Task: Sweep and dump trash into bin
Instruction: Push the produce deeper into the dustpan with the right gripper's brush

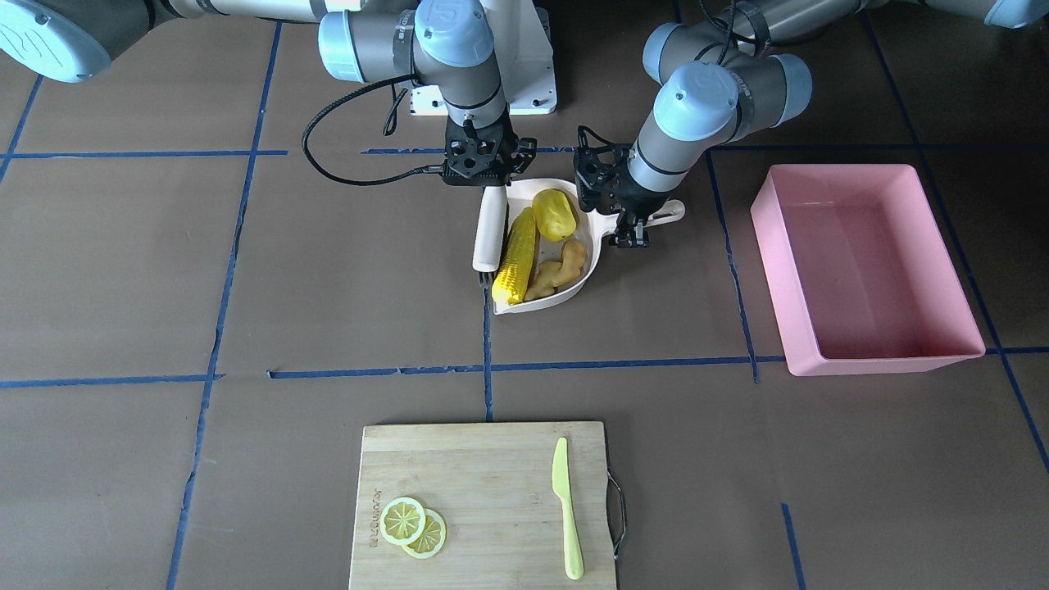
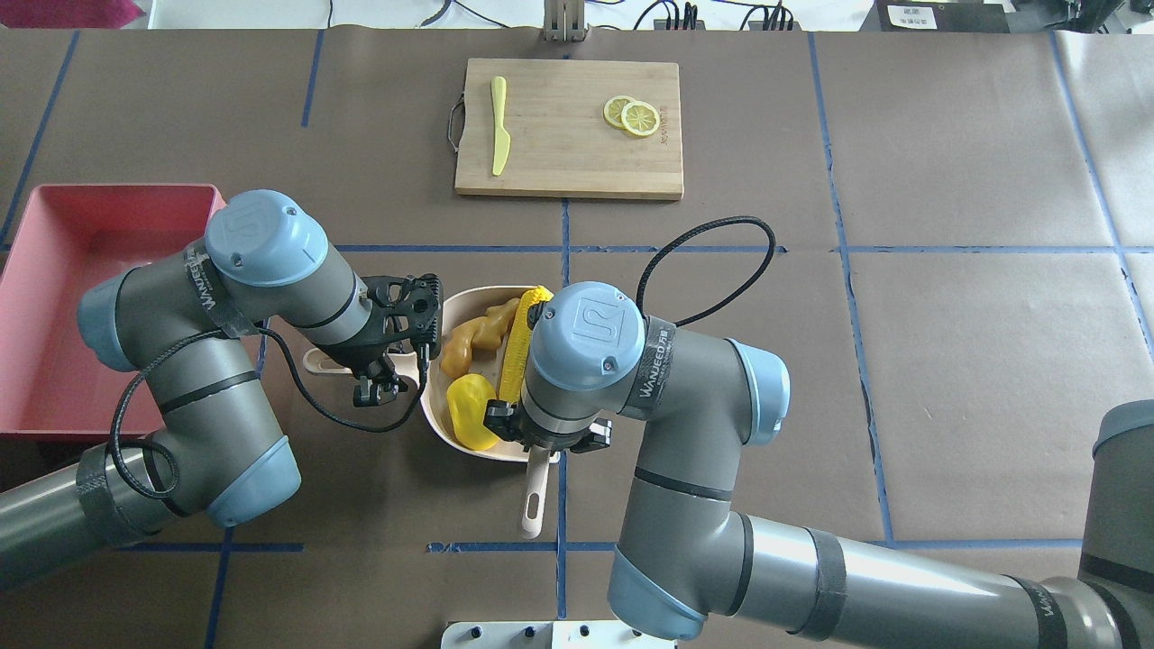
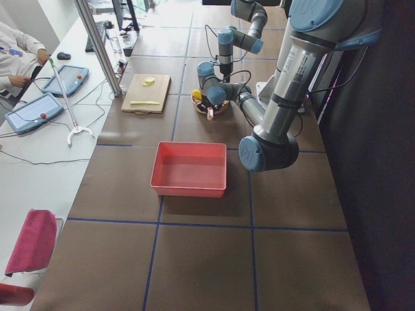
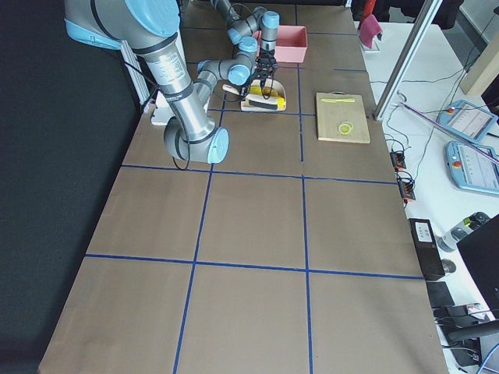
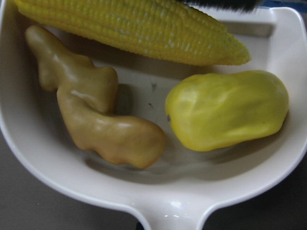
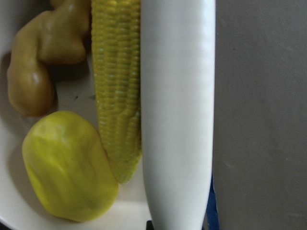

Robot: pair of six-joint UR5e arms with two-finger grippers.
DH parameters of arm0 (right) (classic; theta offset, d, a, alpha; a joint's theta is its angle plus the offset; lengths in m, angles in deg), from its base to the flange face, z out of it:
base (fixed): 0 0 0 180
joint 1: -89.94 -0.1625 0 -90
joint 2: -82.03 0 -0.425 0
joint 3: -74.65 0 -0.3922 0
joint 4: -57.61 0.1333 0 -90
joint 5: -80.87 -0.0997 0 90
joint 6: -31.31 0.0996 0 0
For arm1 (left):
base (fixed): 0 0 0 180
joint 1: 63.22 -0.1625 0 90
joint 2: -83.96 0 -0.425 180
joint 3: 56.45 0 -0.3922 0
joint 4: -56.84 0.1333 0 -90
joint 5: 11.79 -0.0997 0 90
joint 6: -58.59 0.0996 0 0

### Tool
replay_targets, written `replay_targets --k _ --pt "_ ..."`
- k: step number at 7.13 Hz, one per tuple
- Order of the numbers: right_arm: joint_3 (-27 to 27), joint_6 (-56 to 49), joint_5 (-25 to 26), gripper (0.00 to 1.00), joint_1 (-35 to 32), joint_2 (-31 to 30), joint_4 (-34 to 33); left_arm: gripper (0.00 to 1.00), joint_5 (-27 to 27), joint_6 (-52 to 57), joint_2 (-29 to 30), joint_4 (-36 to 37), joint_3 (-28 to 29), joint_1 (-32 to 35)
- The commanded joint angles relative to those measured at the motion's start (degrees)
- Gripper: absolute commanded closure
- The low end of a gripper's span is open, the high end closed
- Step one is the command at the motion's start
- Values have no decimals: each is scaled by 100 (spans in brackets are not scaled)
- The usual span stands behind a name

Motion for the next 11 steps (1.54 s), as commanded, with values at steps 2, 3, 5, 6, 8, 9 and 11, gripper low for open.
replay_targets --k 2,3,5,6,8,9,11 --pt "-249 -44 2 100 9 197 77 99 0 0 3 0 7 0" --pt "-451 -218 11 100 18 354 86 99 0 -9 3 0 -2 0" --pt "-435 -325 2 100 53 365 86 99 -9 -105 3 -9 -11 0" --pt "-409 -317 2 100 53 356 138 99 -9 -105 3 -9 -11 0" --pt "-382 -308 2 100 53 269 288 99 -26 -105 -6 -9 -11 0" --pt "-356 -308 11 100 53 207 288 99 -26 -105 -6 -17 -11 0" --pt "-164 -308 -6 100 53 40 254 98 -26 -105 -6 -26 -11 -9"
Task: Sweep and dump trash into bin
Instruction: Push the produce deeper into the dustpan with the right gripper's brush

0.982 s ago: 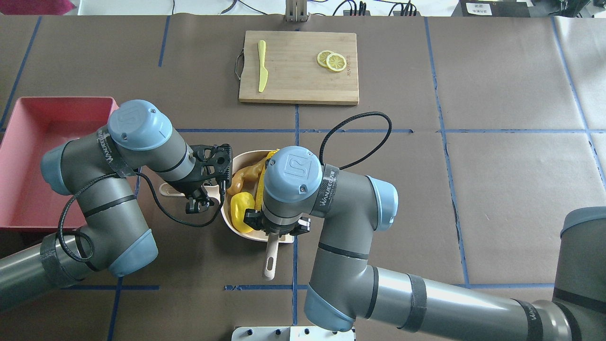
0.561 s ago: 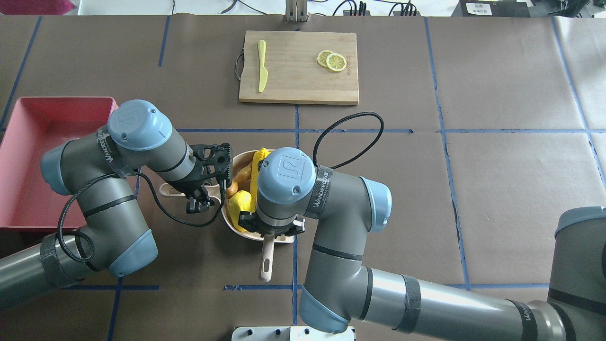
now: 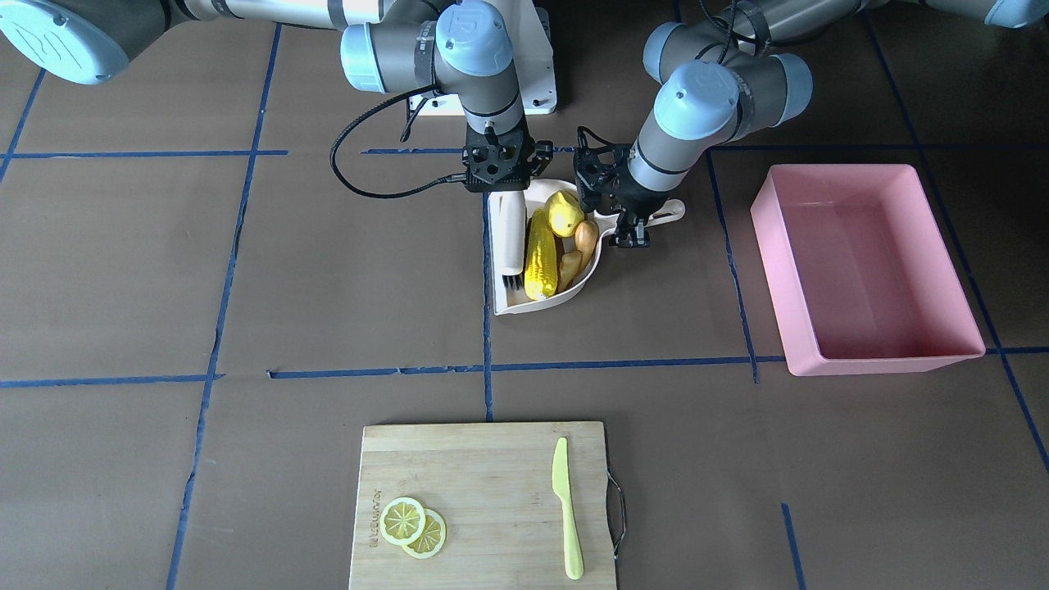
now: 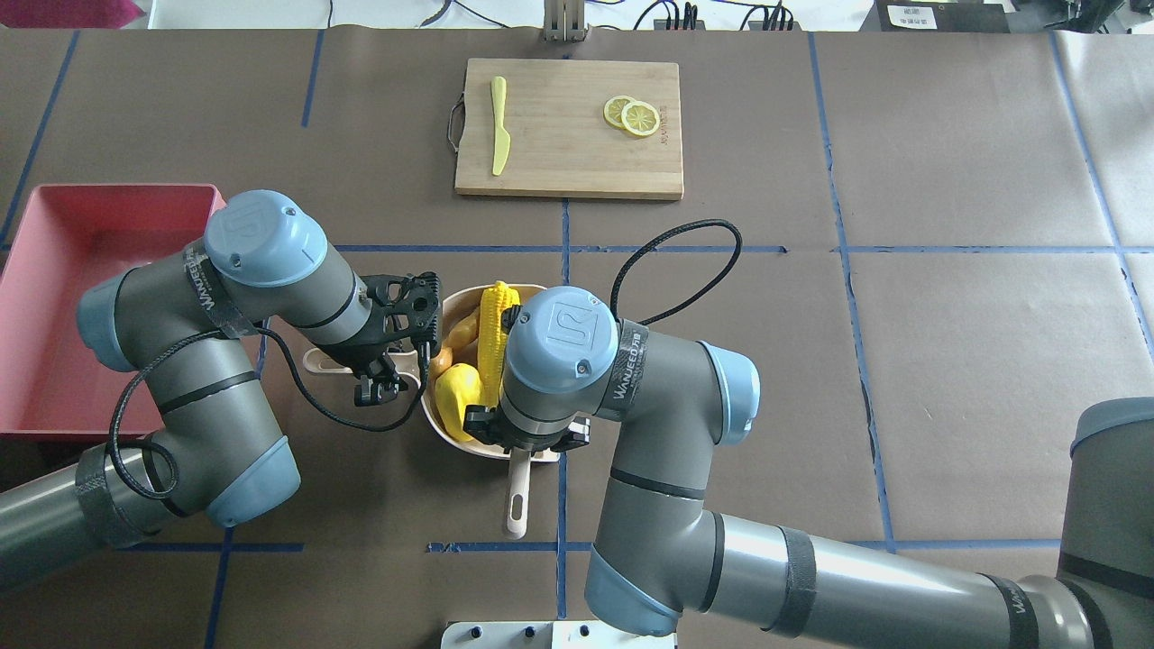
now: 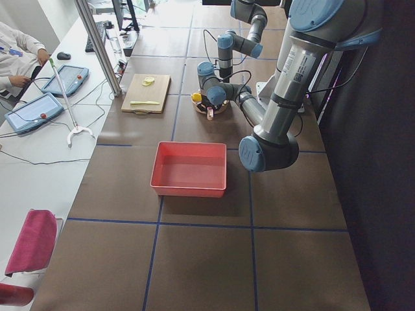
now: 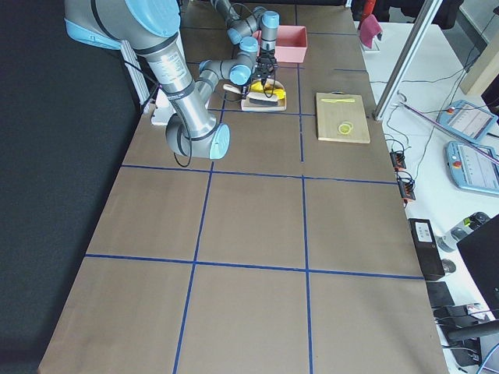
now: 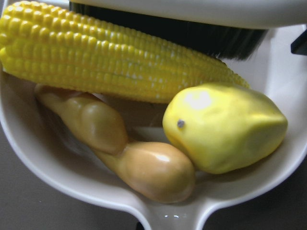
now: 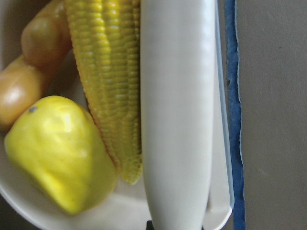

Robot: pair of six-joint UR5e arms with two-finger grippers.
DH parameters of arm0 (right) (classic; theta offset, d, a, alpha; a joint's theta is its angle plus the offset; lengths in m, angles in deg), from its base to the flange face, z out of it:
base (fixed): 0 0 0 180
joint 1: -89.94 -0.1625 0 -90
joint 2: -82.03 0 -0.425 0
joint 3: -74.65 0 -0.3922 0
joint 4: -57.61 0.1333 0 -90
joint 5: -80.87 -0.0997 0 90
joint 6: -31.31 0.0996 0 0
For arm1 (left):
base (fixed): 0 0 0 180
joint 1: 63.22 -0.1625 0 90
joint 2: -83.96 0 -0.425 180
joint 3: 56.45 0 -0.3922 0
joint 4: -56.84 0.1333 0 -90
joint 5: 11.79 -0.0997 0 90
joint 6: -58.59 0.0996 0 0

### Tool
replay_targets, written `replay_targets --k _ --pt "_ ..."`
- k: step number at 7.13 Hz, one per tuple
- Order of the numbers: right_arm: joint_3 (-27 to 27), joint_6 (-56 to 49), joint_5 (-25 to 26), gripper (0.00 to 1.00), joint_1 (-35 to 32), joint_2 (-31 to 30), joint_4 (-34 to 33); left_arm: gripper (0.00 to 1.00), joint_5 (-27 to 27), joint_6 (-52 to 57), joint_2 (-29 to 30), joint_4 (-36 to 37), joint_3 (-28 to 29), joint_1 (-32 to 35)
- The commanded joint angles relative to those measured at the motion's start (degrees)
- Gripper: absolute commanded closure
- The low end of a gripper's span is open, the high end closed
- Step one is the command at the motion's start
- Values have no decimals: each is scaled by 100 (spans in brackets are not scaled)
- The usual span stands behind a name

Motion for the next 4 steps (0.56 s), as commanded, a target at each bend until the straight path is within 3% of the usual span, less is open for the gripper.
replay_targets --k 1,4 --pt "200 0 -4 100 8 -190 -121 98 8 9 -9 -8 0 2" --pt "368 0 31 100 8 -227 -525 98 0 9 -9 -16 0 -7"
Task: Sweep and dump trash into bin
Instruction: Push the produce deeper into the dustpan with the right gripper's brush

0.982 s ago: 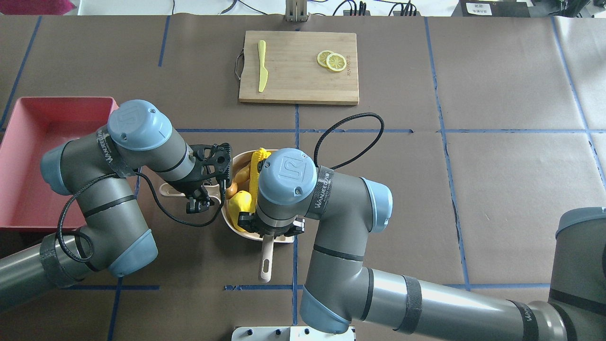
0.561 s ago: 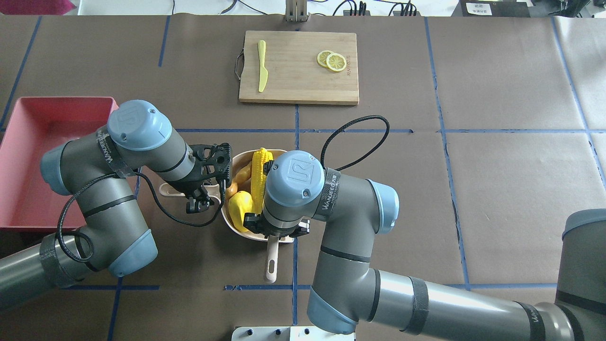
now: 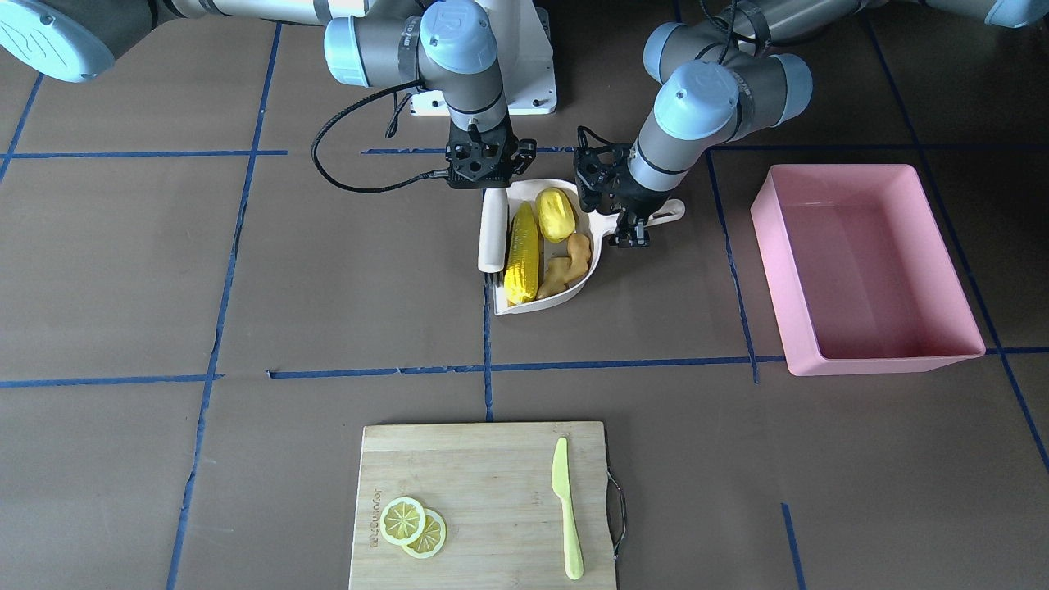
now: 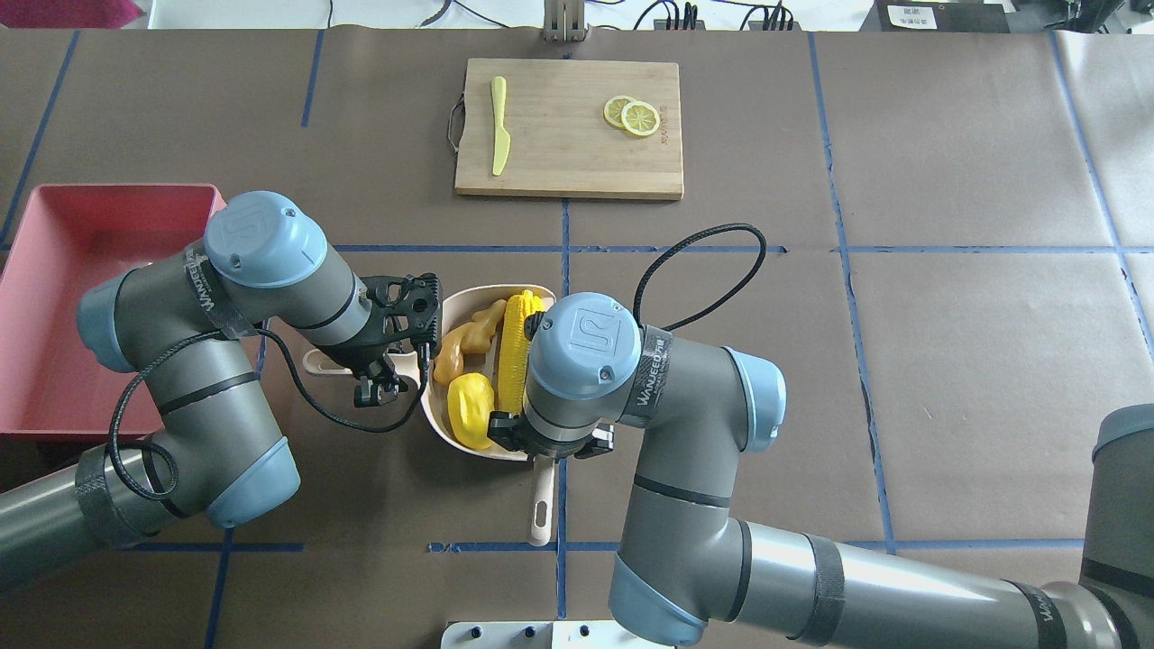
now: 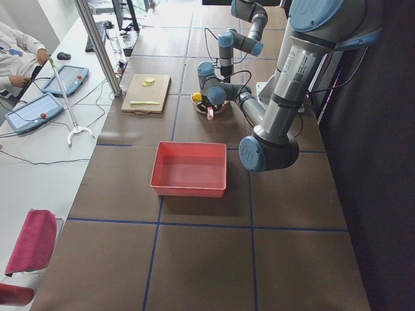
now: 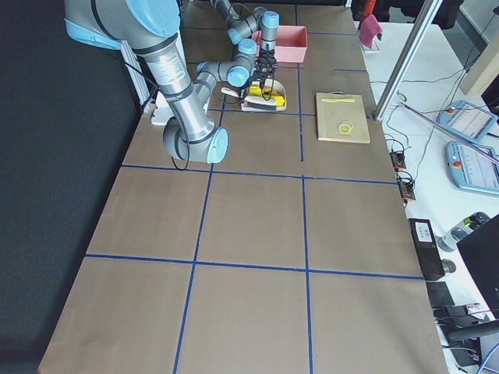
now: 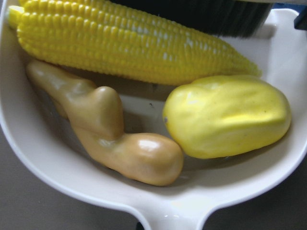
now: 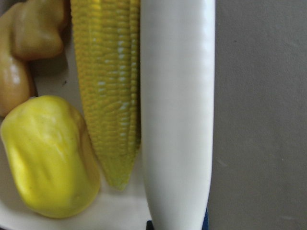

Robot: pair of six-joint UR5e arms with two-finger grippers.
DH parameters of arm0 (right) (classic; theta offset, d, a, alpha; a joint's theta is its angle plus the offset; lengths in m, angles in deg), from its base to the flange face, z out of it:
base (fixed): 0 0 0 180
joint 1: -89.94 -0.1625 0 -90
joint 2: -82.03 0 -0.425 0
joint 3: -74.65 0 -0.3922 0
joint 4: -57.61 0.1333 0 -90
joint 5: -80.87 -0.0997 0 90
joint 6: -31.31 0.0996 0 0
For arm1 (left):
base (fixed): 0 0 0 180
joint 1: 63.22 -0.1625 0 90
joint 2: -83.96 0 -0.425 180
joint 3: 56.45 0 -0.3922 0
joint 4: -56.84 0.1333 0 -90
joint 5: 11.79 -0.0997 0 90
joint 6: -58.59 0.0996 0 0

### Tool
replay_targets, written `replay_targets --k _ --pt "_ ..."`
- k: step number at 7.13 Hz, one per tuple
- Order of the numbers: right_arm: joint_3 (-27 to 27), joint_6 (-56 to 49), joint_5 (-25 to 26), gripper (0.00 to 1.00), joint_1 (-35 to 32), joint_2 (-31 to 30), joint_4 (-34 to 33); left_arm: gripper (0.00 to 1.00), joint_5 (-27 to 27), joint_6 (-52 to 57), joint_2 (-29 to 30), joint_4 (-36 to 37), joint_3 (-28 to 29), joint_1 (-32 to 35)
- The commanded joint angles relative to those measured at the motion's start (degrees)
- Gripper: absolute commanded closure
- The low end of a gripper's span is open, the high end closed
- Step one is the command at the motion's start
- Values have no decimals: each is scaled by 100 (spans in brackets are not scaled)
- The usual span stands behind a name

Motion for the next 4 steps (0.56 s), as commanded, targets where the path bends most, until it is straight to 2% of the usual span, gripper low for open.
replay_targets --k 1,4 --pt "118 0 39 100 9 -12 -266 98 -11 -6 -9 -7 0 -1" --pt "171 0 153 100 36 -29 -364 98 -20 -7 -27 -16 0 -1"
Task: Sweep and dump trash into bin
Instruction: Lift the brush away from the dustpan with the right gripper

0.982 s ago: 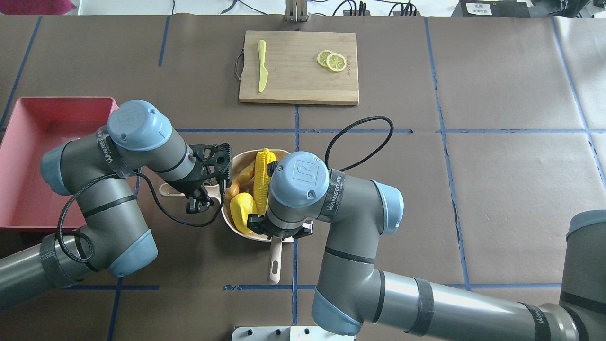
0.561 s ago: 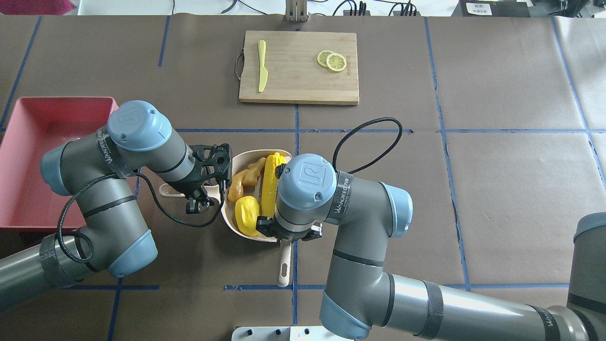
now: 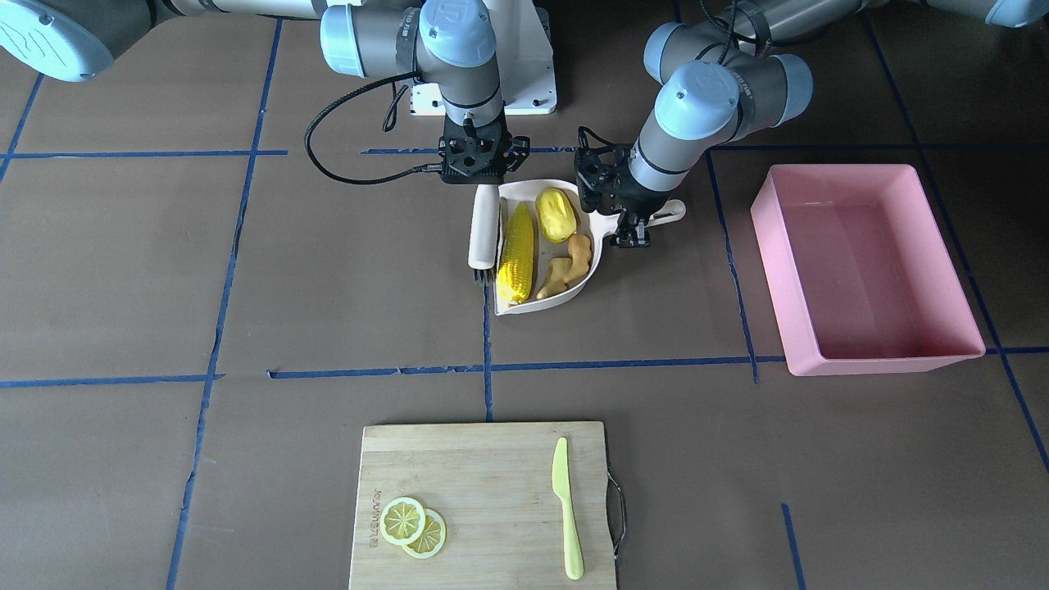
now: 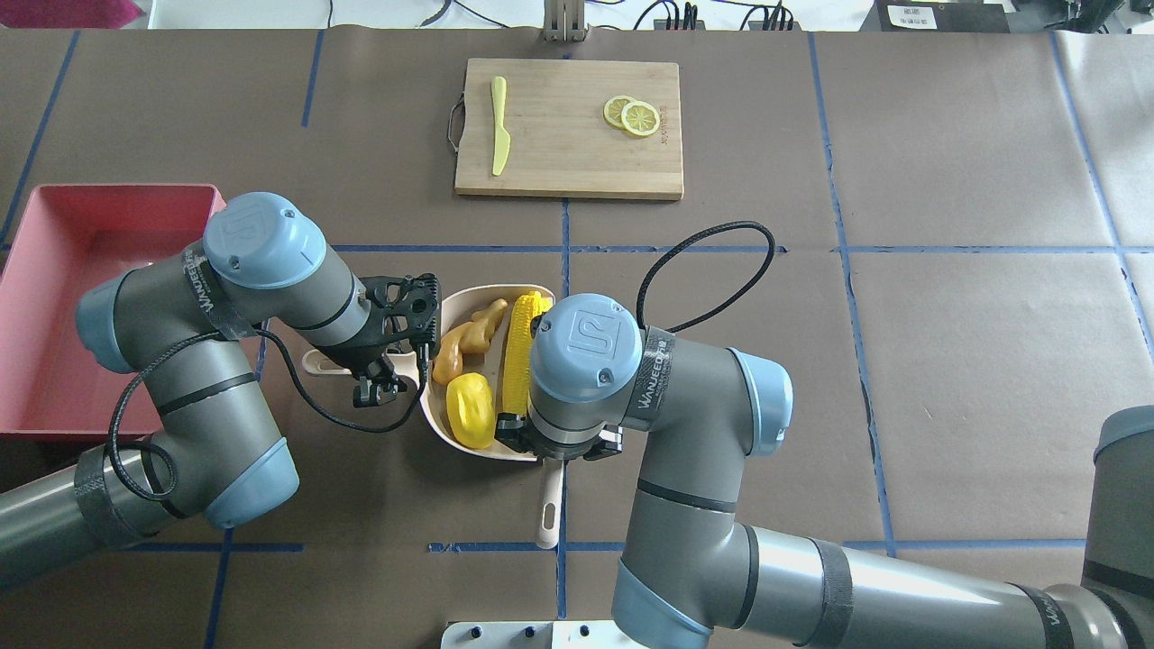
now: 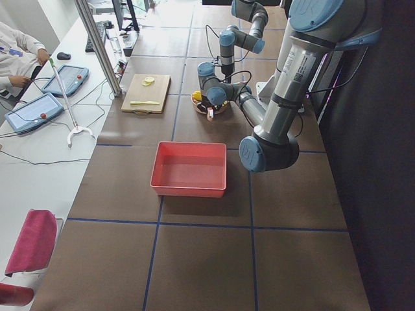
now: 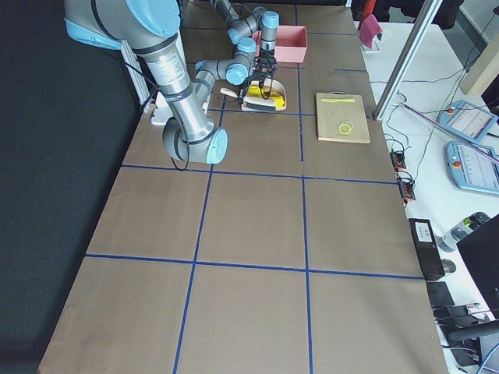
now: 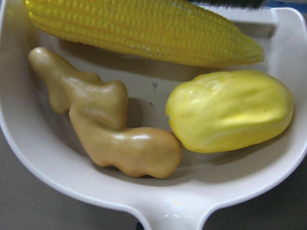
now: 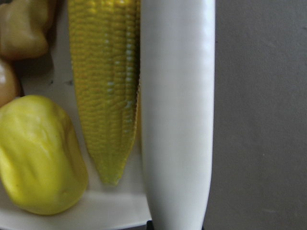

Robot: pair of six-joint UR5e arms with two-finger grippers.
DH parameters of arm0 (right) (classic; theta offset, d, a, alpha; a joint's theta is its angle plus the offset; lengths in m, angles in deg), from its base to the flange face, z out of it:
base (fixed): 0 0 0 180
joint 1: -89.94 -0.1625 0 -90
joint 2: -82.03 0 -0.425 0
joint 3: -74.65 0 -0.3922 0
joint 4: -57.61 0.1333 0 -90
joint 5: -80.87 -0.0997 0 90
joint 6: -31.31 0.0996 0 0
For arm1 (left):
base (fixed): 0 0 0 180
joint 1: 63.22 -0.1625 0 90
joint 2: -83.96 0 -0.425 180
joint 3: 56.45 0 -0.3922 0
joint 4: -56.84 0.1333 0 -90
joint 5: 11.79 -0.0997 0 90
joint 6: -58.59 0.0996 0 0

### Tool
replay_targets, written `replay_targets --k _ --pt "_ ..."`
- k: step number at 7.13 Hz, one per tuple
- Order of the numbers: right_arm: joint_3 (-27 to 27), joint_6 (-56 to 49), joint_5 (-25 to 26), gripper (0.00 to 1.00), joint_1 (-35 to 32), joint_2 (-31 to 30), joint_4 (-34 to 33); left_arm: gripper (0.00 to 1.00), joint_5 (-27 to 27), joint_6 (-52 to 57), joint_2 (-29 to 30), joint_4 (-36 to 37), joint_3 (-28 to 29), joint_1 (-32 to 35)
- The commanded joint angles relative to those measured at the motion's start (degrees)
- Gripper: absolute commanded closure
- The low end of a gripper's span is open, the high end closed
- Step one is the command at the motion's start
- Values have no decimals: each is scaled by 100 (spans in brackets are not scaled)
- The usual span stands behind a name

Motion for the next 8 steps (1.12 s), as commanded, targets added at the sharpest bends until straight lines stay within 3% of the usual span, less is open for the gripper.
replay_targets --k 1,5,7,8 --pt "41 0 58 100 15 -7 -113 98 -3 0 -9 -12 -9 0" --pt "523 -236 67 100 15 -313 -561 100 23 -96 -53 -82 -35 9" --pt "673 -595 146 100 -29 -664 -535 100 49 -473 -114 -808 -26 -9" --pt "996 -789 163 100 -46 -997 -492 100 58 -553 -254 -1186 -26 -9"
